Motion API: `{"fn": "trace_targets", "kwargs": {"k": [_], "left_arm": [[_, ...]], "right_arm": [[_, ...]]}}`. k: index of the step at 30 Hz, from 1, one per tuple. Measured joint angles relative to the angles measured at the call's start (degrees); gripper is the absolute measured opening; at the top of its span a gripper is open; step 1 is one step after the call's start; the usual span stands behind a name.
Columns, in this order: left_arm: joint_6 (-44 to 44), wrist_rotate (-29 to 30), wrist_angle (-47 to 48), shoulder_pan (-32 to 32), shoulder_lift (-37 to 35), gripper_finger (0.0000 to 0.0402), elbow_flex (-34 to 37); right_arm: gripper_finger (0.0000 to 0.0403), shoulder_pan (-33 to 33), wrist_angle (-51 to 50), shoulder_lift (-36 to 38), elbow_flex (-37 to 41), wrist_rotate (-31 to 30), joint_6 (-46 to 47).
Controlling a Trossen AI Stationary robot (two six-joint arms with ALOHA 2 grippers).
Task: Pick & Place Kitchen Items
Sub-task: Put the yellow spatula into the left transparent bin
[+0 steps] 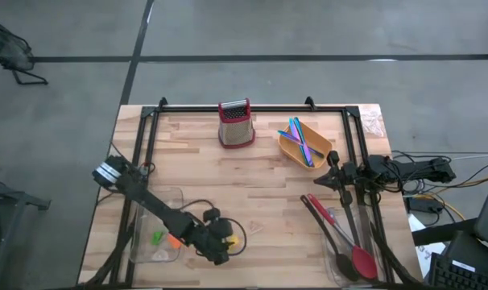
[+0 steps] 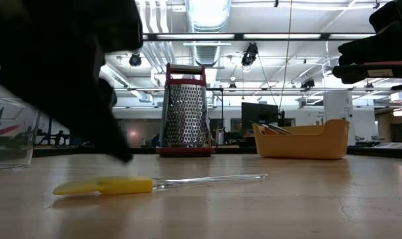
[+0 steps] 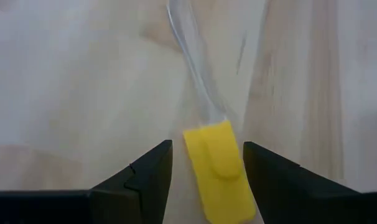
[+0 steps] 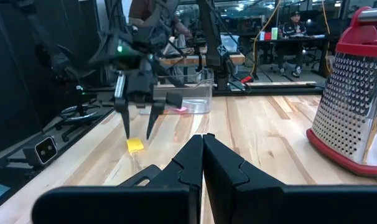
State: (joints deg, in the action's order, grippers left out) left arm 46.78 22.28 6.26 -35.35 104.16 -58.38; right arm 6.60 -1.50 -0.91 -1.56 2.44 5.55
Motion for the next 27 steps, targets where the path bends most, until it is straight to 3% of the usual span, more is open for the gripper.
{"fn": "trace_targets", "kwargs": {"k": [14, 27], "left_arm": [[-1.67, -1.86, -1.03, 0.11, 5.26, 0.0190, -0.74], [-1.99, -3.22, 0.72, 0.66, 5.42, 0.0051, -0.54]], "right_arm": [[0.0009, -0.01, 0.00, 0.00, 0.00, 0.00, 0.01], [0.0009, -0.01, 0.00, 0.00, 0.00, 0.00, 0.01]]}}
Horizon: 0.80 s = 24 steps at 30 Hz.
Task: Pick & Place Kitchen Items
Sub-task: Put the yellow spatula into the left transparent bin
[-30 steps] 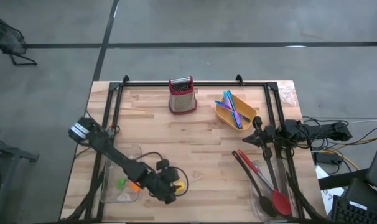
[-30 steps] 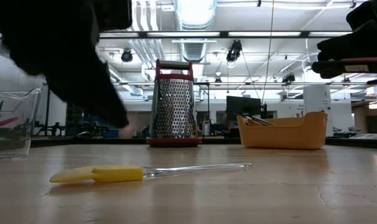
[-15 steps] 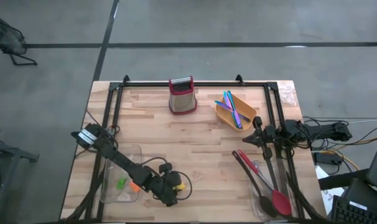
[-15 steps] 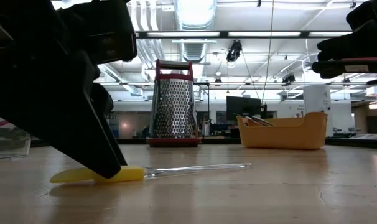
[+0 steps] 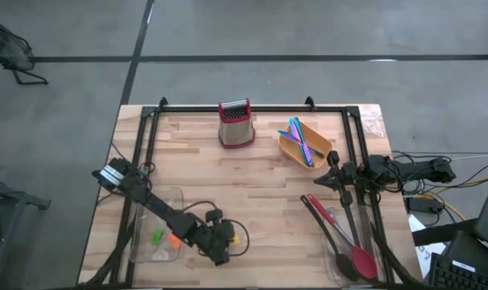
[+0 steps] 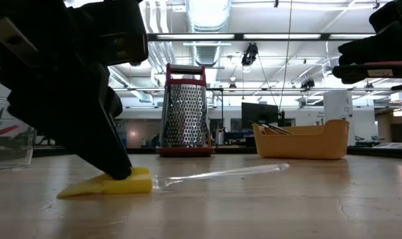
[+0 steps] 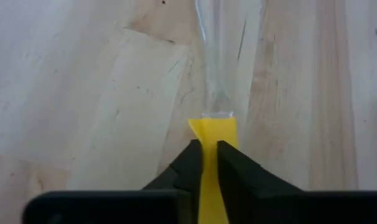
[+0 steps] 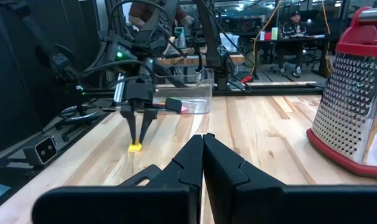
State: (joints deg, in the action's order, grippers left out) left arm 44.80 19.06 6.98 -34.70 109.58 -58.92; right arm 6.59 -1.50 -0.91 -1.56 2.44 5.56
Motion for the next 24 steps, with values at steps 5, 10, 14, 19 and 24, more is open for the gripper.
{"fn": "trace_targets", "kwargs": {"k": [5, 10, 14, 19, 24], "left_arm": [[-0.18, -0.26, -0.44, 0.40, -0.55, 0.0007, 0.08], [-2.48, -0.78, -0.01, 0.66, -1.17, 0.0003, -1.06], [-5.24, -1.15, 0.15, 0.78, -1.87, 0.0002, -2.60], [-8.67, -1.97, 0.71, 0.79, -3.80, 0.0001, -4.50], [-9.34, 0.23, 7.20, 1.11, -5.51, 0.0001, -6.59]], "right_arm": [[0.0009, 0.00, 0.00, 0.00, 0.00, 0.00, -0.01], [0.0009, 0.00, 0.00, 0.00, 0.00, 0.00, 0.00], [0.0009, 0.01, 0.00, 0.01, 0.00, 0.00, 0.00], [0.0009, 0.02, 0.00, 0.00, 0.00, 0.00, -0.02], [0.0009, 0.01, 0.00, 0.04, 0.00, 0.00, 0.00]]}}
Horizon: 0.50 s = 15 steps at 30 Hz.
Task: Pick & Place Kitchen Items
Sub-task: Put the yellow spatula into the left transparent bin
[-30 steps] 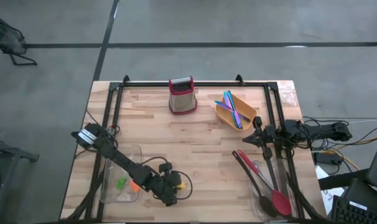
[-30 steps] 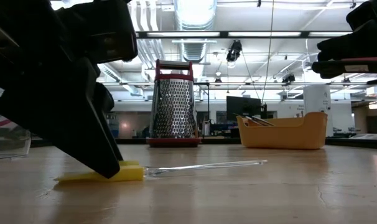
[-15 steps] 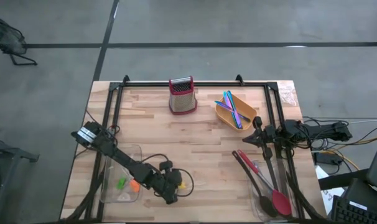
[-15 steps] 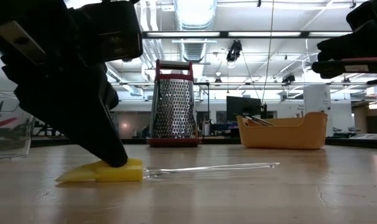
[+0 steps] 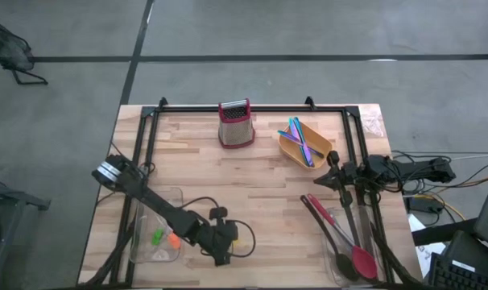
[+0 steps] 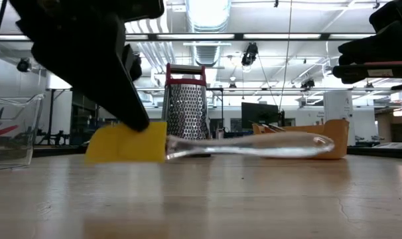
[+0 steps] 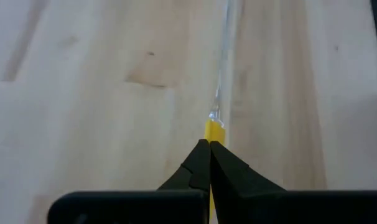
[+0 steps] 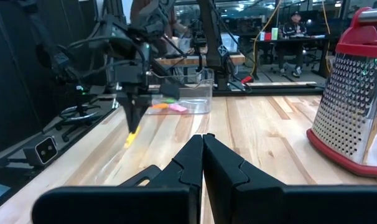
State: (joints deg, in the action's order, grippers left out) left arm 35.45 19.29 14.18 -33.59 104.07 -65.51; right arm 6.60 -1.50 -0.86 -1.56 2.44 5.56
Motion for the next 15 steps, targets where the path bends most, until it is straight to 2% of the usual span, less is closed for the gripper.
{"fn": "trace_targets", "kwargs": {"k": [7, 15], "left_arm": [[0.96, 1.81, 12.34, 0.00, -2.93, 0.0001, -3.41], [6.03, 4.85, 26.84, -2.13, -11.81, 0.0000, -5.77]], "right_arm": [[0.0009, 0.01, -0.03, -0.01, 0.00, 0.01, 0.00], [0.0009, -0.01, -0.02, -0.02, 0.00, 0.00, 0.00]]}}
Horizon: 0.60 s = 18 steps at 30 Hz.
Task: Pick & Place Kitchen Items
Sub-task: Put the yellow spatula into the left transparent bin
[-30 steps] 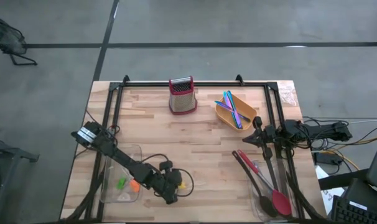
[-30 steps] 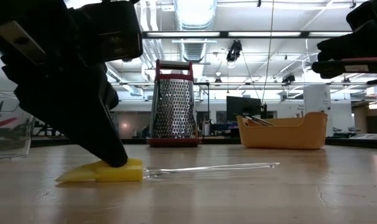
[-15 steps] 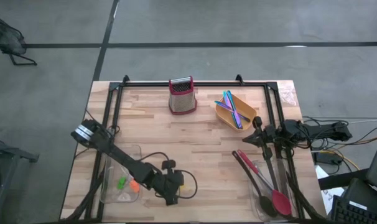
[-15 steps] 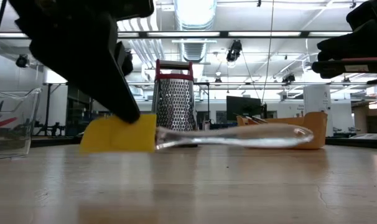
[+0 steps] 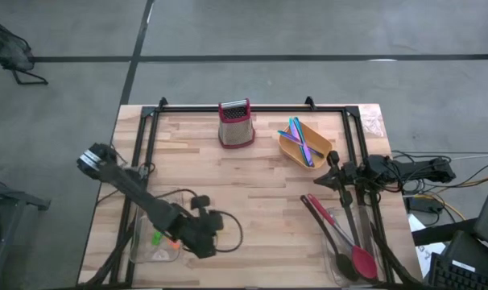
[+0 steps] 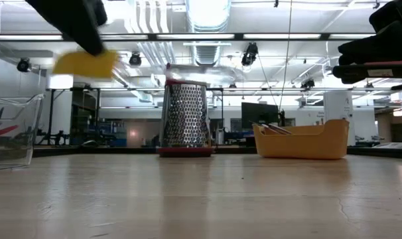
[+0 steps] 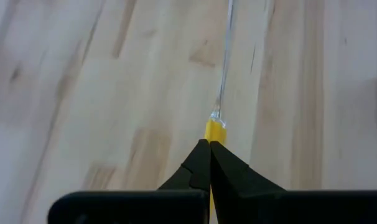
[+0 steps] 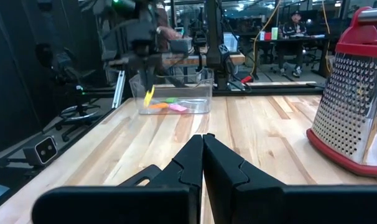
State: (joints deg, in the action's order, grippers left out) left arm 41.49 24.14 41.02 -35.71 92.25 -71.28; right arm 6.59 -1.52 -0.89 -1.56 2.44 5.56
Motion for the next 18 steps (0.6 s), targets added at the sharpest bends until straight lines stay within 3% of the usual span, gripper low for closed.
{"fn": "trace_targets", "kwargs": {"k": [8, 18], "left_arm": [[15.55, 2.21, 17.24, -7.10, -11.40, 0.0000, 0.17], [47.87, 3.54, 40.12, -22.99, -18.00, 0.0000, 0.30]], "right_arm": [[0.0009, 0.00, 0.00, 0.00, 0.00, 0.00, -0.02], [0.0009, 0.00, 0.02, 0.00, 0.00, 0.00, -0.02]]}}
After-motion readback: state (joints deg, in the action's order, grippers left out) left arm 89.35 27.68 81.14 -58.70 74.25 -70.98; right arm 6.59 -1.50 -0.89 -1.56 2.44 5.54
